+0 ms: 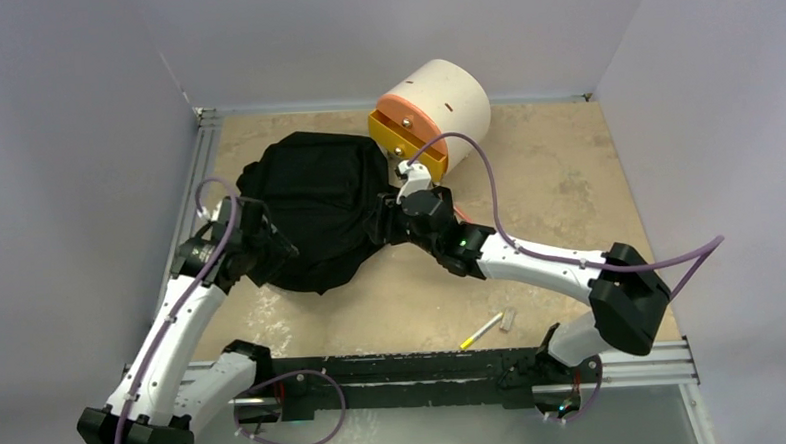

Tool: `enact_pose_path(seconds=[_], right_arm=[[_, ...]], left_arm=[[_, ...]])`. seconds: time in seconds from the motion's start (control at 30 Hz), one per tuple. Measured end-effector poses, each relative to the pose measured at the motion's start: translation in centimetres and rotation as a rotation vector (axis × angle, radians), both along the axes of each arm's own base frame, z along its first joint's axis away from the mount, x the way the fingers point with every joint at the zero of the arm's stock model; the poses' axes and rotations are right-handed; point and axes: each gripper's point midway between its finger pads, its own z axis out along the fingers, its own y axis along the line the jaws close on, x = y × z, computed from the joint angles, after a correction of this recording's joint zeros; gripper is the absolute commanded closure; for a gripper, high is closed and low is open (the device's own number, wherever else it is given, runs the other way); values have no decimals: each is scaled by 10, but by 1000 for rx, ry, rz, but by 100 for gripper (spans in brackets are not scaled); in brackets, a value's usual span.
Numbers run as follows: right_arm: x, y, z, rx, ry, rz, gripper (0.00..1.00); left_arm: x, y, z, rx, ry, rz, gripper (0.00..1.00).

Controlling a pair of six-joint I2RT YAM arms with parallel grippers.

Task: Pack the student bag
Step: Adjust the student bag at the center of the board.

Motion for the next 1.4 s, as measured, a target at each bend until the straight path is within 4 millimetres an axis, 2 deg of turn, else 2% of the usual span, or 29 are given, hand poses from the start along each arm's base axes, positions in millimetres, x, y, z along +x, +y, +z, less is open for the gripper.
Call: enact_pose_path(seconds=[0.17,0.23,0.3,0.4,0.43,0.47,0.67,0.9,1.07,1.17,1.4], right_arm=[[1,-5,19,3,-53,4,45],[3,-6,24,-5,-73,3,46],[5,-4,28,-18,-87,14,46],[2,3,31,-27,-93,63,46],[0,7,32,-25,-93,88,46],[-1,10,31,-25,-91,106,46],[-16,24,23,-15,-63,221,47],[-27,31,24,3,-52,298,47],[-26,30,23,-11,-60,301,45],[-20,22,21,-26,-62,246,46],[18,-16,18,-32,-20,57,46]], left_arm=[[33,21,63,128,-155,-3,44],[47,34,76,169,-184,3,44],[65,56,81,202,-197,32,44],[91,95,73,243,-172,65,44],[99,96,68,252,-159,37,44],[106,108,63,262,-147,49,44],[145,120,24,280,-94,-56,45],[180,134,-5,282,-107,-117,46],[213,134,-3,253,-172,-165,46],[221,135,2,258,-211,-180,47],[230,132,6,236,-274,-202,48]])
